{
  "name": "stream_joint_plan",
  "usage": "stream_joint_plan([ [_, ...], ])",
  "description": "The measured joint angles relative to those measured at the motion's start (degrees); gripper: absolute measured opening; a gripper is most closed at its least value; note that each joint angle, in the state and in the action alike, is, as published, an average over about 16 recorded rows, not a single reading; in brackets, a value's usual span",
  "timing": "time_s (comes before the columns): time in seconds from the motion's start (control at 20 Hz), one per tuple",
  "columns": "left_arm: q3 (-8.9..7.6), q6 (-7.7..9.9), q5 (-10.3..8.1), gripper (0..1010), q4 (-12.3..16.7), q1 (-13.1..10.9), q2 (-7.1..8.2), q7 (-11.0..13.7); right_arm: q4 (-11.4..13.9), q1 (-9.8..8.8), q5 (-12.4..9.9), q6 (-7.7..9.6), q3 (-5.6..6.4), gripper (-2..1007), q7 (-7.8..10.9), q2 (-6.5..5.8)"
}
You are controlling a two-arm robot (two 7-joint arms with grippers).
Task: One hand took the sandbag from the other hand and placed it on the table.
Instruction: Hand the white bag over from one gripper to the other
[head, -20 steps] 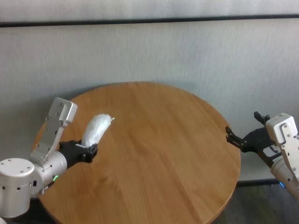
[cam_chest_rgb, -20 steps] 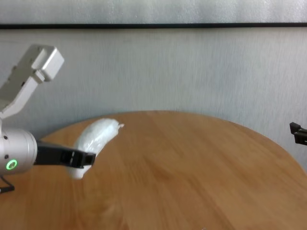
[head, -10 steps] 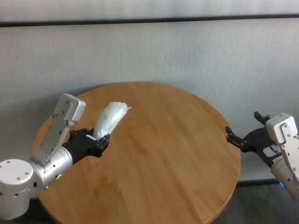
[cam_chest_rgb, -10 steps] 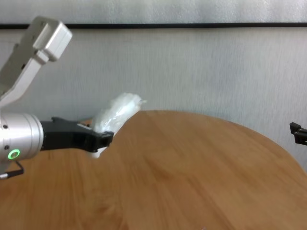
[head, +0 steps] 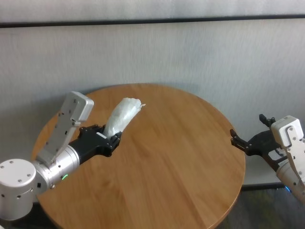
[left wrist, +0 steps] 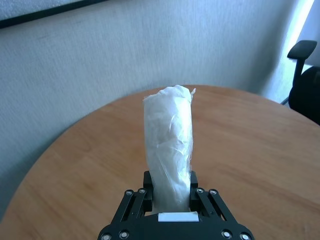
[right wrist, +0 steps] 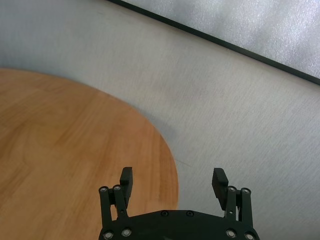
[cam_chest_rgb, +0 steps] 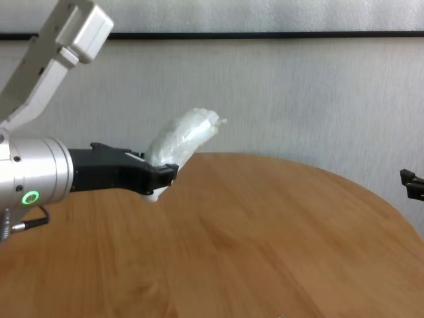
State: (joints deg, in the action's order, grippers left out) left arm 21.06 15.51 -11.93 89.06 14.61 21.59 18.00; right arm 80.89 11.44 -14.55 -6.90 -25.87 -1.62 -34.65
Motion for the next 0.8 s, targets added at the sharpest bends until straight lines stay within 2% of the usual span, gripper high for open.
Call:
stream_joint_plan([
  [0.8,-0.73,-5.08,-1.68,411,2.8,-1.1,0.08,3.4,0.0,0.00,0.0,0.00,0.00,1001,0.00,0.00],
])
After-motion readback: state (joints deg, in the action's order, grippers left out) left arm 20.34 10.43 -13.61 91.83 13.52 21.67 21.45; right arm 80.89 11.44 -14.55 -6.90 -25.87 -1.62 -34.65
